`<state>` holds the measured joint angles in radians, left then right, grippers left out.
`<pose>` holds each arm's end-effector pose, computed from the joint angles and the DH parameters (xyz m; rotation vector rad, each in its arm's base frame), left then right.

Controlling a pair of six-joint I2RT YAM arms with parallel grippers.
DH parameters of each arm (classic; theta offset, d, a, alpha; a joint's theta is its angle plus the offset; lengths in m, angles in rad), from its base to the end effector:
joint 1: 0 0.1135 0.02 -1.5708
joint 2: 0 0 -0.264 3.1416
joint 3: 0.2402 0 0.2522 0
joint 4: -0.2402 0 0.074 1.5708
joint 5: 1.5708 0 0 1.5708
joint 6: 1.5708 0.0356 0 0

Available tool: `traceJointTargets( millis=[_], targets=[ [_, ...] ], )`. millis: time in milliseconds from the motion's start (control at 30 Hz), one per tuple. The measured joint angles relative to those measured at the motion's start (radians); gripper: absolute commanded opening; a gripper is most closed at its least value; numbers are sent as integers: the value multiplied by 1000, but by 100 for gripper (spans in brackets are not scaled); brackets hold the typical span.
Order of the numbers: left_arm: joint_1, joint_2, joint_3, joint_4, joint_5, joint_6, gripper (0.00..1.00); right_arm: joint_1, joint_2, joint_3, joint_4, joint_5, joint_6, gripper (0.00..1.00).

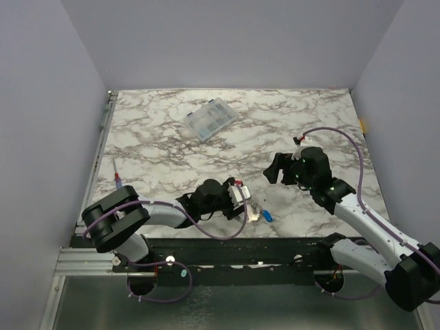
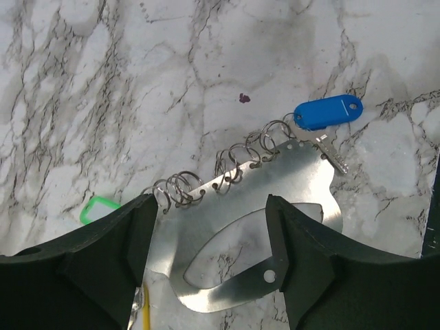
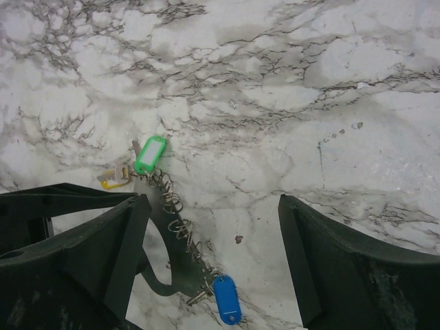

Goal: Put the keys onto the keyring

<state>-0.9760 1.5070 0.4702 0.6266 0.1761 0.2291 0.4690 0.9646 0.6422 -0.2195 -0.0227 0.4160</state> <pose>0.1514 -0.2350 0.1532 1.2479 1.6066 -0.6527 0.1913 0.0978 0.2532 -0.0711 2.1606 0.5454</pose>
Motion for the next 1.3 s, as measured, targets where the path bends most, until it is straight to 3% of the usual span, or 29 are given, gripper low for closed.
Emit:
traceJointTargets(
  millis=[333, 667, 867, 1300],
  targets=[
    [-54, 31, -35, 133, -9, 179, 45, -10, 0, -19, 37, -78, -13, 86],
    [-54, 98, -35, 164, -10, 263, 43, -18, -2, -29, 50, -108, -14, 86],
    [-54, 153, -18, 165, -13, 294, 33, -22, -2, -35, 63, -125, -14, 86],
    [-54, 179, 3, 182, -34, 330, 30, -26, -5, -45, 77, -163, -14, 86]
  ],
)
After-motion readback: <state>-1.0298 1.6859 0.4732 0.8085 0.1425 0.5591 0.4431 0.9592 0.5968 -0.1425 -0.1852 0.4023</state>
